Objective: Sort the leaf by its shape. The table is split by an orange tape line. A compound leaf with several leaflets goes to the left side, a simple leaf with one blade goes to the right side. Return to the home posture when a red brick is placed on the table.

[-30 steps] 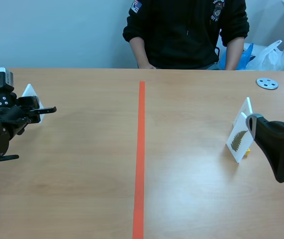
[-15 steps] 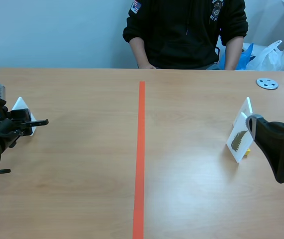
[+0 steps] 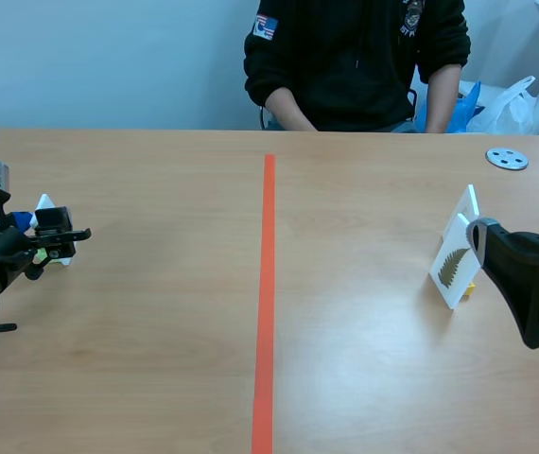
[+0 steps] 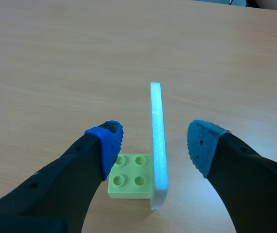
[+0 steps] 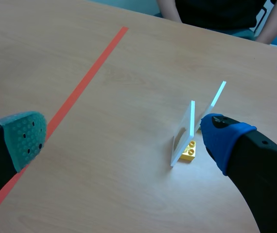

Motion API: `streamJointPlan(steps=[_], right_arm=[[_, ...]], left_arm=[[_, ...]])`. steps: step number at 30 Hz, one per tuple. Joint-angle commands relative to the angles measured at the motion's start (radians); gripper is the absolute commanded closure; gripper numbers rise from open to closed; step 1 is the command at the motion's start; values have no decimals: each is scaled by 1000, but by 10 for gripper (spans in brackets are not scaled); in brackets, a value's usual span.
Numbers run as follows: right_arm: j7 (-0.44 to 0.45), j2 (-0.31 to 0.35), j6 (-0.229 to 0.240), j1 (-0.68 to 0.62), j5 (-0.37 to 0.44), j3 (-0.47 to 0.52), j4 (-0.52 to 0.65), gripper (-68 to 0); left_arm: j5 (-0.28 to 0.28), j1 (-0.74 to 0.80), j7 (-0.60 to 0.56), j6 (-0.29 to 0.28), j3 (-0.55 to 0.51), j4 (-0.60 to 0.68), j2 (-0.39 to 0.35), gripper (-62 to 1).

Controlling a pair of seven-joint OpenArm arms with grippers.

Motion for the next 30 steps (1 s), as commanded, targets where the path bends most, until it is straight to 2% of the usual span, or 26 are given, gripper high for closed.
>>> streamJointPlan(steps=[1, 5, 9, 15, 19, 30], right_arm=[[11, 3, 0, 11, 10, 8, 3, -679], [11, 3, 0, 11, 10, 8, 3, -679], [11, 3, 0, 11, 10, 8, 3, -679], [11, 3, 0, 11, 10, 8, 3, -679], [11, 3, 0, 11, 9, 8, 3, -679], [11, 5, -1, 11, 5, 8, 3, -679]], left_arm=[[-5, -9, -19, -2, -5, 54, -35, -395], [-5, -8, 15, -7, -5, 132, -73, -506], [-39, 17, 92, -60, -5, 251, -117, -574], [-49, 125, 236, -203, -5, 515, -169, -575], [-49, 232, 310, -253, -16, 719, -175, -575], [-49, 584, 358, -262, -25, 1153, -175, -575]])
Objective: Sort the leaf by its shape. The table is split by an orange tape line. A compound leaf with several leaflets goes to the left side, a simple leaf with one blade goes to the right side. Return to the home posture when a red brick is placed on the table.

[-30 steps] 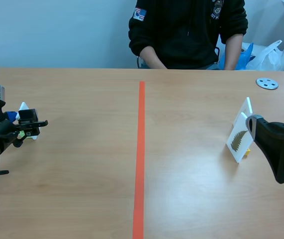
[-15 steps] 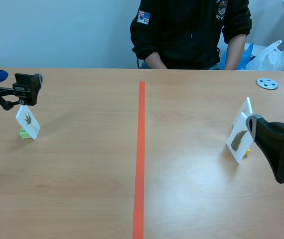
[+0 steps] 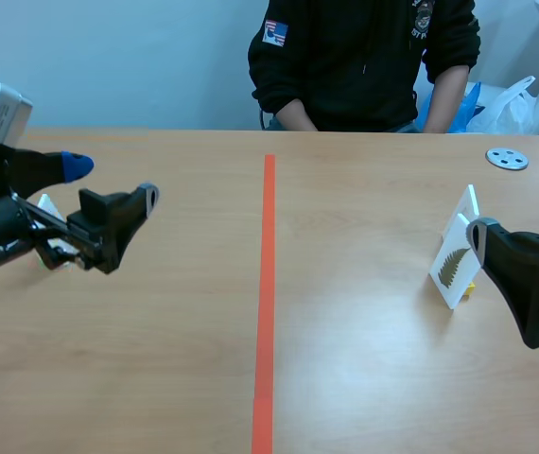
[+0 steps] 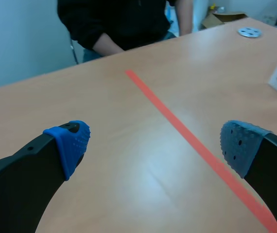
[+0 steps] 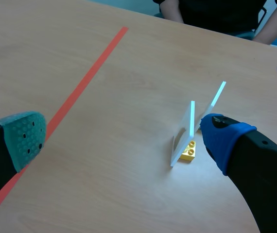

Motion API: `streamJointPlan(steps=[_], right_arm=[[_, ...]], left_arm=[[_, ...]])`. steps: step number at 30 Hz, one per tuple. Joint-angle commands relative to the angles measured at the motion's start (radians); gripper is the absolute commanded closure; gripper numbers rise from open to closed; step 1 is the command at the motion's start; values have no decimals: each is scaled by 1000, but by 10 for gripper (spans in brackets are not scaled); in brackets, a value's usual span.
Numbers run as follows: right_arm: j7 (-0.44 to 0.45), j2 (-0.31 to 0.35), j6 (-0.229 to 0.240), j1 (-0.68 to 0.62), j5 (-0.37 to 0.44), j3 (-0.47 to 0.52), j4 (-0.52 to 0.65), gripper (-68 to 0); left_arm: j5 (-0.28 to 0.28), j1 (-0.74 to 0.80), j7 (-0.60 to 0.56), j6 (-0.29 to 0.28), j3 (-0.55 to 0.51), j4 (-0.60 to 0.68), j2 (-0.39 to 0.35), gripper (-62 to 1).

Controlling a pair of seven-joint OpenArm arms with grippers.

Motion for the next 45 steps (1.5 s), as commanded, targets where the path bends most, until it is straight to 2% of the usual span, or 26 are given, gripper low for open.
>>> streamJointPlan(steps=[1, 4, 7, 9, 14, 19, 22, 27, 45], right_arm=[[12, 5, -1, 11, 6, 8, 3, -679], [11, 5, 0, 11, 5, 8, 3, -679], [8, 5, 0, 11, 6, 8, 3, -679], [7, 5, 3, 10, 6, 8, 3, -679], [5, 5, 45, 11, 7, 8, 3, -679], [5, 8, 58, 11, 12, 8, 3, -679], [1, 8, 76, 8, 24, 8, 3, -679], [-14, 9, 76, 8, 38, 8, 3, -679], [-14, 8, 75, 8, 37, 6, 3, -679]], left_arm=[[-7, 40, -9, -2, -14, 45, -3, -575], [-7, 150, -4, -2, -14, 141, -3, -576], [-7, 254, -5, -1, -24, 228, 1, -623], [-7, 327, -5, -1, -48, 283, 17, -623], [-8, 492, -11, -1, -87, 409, 47, -623], [-34, 594, -13, -12, -93, 498, 67, -623], [-33, 610, -26, -10, -95, 519, 88, -623], [-32, 610, -25, -8, -97, 519, 109, -623], [-28, 608, -26, -8, -97, 518, 111, -623]])
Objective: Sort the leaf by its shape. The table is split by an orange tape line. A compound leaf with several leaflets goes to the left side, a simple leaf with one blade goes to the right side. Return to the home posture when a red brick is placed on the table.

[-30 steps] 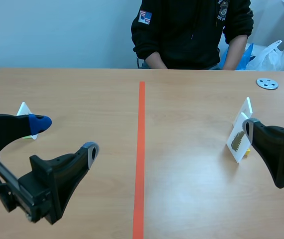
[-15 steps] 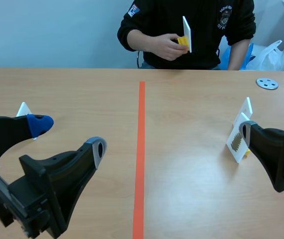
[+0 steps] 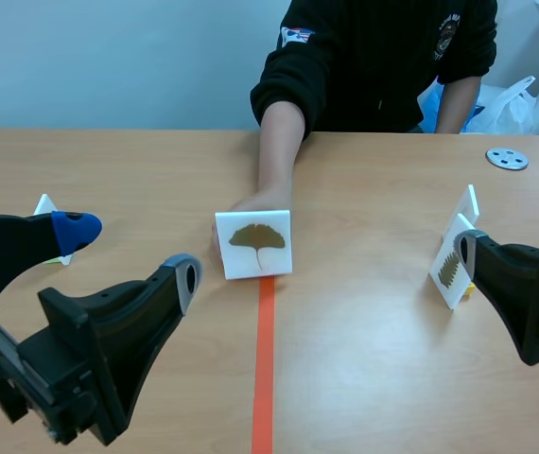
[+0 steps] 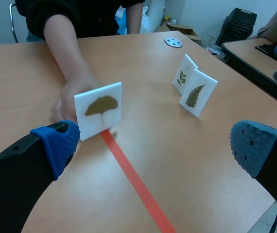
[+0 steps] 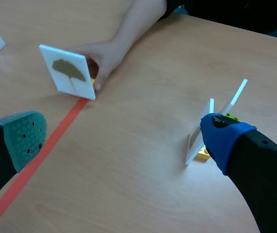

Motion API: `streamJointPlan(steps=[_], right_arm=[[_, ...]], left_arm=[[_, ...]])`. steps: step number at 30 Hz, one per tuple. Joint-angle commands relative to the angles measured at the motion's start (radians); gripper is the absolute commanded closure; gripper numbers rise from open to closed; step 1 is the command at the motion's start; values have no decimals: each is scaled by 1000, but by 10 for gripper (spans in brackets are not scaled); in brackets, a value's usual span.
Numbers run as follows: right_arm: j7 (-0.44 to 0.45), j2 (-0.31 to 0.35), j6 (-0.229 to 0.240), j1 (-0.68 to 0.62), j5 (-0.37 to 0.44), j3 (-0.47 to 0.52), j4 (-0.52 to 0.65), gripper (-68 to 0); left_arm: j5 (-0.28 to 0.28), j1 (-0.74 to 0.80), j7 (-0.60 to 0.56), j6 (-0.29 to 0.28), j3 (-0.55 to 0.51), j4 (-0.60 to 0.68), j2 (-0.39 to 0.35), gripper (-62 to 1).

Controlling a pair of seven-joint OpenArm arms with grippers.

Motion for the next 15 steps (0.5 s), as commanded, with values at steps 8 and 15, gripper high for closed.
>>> streamJointPlan(steps=[8, 15], right_arm=[[14, 8, -3, 9, 9, 6, 3, -679], [14, 8, -3, 9, 9, 6, 3, -679]], left_arm=[[-5, 0, -9, -2, -1, 5, 5, -623], [18, 0, -6, -5, -1, 5, 5, -623]])
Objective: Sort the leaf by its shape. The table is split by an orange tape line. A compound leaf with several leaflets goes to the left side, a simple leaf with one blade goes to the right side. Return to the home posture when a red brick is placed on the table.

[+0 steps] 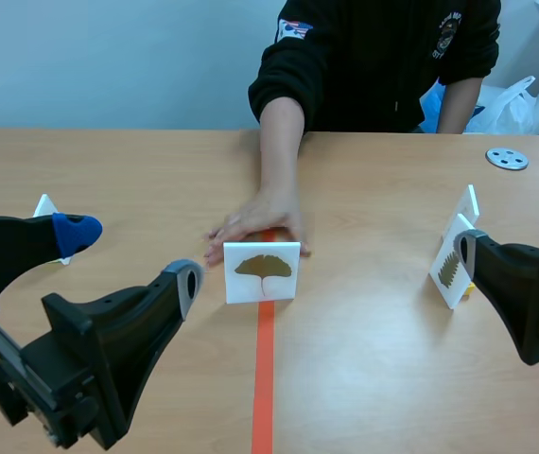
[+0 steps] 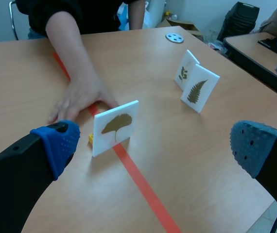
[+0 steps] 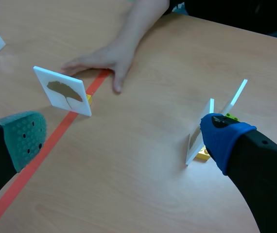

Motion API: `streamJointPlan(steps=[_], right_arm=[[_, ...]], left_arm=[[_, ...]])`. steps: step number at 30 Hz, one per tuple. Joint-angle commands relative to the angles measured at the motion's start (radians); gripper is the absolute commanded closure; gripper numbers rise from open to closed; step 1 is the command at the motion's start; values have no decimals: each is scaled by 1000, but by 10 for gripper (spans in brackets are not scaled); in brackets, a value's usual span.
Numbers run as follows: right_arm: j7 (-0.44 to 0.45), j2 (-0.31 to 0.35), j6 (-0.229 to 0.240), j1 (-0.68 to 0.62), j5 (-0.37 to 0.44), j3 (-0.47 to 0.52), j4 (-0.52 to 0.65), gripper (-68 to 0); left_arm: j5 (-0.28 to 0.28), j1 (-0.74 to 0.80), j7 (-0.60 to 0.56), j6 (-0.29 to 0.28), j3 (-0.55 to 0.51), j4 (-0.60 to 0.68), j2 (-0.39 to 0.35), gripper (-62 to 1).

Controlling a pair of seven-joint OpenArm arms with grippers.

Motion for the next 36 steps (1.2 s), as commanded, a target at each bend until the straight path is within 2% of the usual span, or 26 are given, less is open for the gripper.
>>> streamJointPlan(steps=[1, 8, 13, 19, 30, 36], right_arm=[[14, 8, -3, 9, 9, 6, 3, -679], [14, 8, -3, 9, 9, 6, 3, -679], [14, 8, -3, 9, 9, 6, 3, -679], [14, 8, -3, 9, 9, 6, 3, -679], [14, 8, -3, 9, 8, 6, 3, -679], [15, 8, -3, 9, 9, 7, 3, -679]], left_arm=[[-6, 0, -14, -4, -1, 5, 5, -623], [-1, -3, -9, -2, -1, 5, 5, -623], [39, -23, 16, -10, -1, 4, 5, -623], [122, -86, 19, -14, 0, -25, 4, -623], [127, -294, -39, -116, 29, -318, 5, -623], [179, -442, -83, -140, 81, -492, 5, -623]])
